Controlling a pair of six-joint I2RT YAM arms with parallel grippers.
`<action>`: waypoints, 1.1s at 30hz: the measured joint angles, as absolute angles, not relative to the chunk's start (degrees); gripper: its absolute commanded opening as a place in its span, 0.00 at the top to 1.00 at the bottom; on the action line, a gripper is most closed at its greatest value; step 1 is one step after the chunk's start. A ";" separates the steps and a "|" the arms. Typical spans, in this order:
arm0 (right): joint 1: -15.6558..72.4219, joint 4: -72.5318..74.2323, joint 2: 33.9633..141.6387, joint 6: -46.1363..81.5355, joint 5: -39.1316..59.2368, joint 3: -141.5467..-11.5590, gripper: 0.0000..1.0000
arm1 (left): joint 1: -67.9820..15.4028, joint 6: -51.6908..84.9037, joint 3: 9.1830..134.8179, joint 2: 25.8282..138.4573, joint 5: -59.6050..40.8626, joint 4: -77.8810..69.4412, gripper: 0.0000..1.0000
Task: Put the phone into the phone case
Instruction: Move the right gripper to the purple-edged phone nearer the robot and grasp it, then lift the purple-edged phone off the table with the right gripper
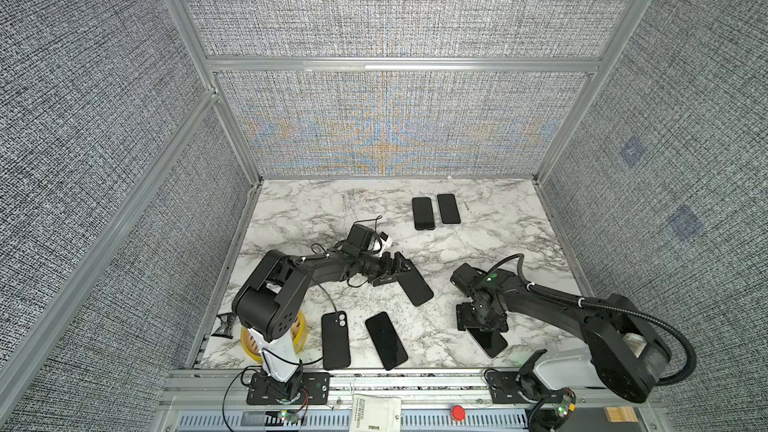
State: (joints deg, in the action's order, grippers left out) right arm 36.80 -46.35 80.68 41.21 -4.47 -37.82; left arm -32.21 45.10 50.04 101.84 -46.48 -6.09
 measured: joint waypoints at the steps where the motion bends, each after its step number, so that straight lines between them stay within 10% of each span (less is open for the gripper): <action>1: 36.38 -46.33 80.62 41.25 -4.45 -37.82 0.15 | -32.21 45.23 50.04 101.91 -46.46 -6.11 0.07; 33: 26.74 -36.71 80.79 40.71 -4.05 -40.91 0.16 | -31.42 45.71 51.09 105.30 -48.60 -8.14 0.07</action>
State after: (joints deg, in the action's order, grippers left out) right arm 26.74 -36.71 80.79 40.71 -4.05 -40.91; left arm -31.42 45.71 51.09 105.30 -48.60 -8.14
